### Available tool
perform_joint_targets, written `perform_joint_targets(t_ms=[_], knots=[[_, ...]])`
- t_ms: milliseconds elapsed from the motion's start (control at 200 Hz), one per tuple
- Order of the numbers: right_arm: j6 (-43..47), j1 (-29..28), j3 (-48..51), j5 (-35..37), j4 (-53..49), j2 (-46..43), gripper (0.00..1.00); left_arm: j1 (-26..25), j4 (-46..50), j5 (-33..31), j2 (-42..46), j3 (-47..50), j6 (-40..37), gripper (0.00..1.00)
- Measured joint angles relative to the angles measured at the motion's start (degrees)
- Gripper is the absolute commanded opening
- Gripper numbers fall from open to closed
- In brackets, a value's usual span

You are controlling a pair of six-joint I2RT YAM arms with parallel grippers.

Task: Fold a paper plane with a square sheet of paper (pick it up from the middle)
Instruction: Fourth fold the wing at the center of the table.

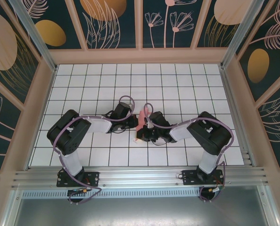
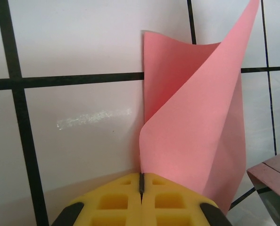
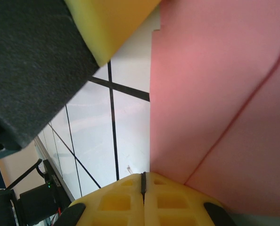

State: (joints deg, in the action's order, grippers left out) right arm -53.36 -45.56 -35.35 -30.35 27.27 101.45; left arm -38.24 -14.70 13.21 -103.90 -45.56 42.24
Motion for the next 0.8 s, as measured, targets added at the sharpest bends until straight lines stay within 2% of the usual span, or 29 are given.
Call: perform_joint_targets(t_ms=[225, 515, 801], knots=[[0.1, -0.2, -0.9, -0.1, -0.7, 0.5, 0.06, 0.0, -0.2, 0.0, -0.1, 0.0, 0.0, 0.0], [0.9, -2.4, -2.6, 4.9, -7.1, -2.1, 0.05, 0.0, -0.3, 0.1, -0.1, 0.0, 0.2, 0.0], [1.2, -2.9, -4.0, 5.5, -9.1, -1.1, 0.04, 0.0, -0.3, 0.0, -0.1, 0.0, 0.4, 0.0]])
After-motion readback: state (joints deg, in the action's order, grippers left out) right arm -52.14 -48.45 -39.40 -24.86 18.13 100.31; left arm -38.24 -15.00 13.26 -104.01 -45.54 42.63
